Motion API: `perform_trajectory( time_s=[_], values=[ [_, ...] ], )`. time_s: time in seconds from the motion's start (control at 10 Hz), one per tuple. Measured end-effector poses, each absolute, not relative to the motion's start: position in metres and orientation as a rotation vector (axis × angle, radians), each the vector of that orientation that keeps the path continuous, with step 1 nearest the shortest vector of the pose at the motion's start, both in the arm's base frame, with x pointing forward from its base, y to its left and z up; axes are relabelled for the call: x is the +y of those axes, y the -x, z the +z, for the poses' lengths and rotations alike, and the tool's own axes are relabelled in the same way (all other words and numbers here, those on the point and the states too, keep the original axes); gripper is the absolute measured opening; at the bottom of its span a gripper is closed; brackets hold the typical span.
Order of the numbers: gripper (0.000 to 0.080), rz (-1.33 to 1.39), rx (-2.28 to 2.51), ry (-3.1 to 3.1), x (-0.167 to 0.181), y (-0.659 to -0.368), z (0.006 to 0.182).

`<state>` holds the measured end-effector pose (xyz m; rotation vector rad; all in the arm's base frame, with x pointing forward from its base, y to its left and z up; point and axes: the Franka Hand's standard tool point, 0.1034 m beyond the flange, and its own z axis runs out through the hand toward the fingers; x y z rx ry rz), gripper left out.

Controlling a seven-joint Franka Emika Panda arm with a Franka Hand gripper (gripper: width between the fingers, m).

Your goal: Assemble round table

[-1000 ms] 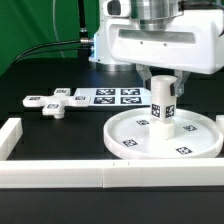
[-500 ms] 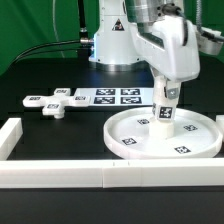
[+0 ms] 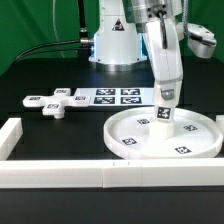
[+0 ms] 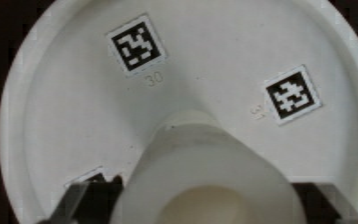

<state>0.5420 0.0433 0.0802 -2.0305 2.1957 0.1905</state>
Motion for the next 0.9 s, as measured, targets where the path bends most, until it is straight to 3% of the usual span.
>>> perform_trajectory(
  time_s=[0.2, 0.5, 0.9],
  values=[
    [0.0604, 0.194, 2.100, 2.133, 0.0452, -0.5444, 0.0787],
    [0.0647, 0.172, 1.862, 2.327, 0.0467, -0.5458, 0.0788],
    [0.0648, 0.135, 1.476, 2.574, 0.0465, -0.5457, 0.0785]
  ],
)
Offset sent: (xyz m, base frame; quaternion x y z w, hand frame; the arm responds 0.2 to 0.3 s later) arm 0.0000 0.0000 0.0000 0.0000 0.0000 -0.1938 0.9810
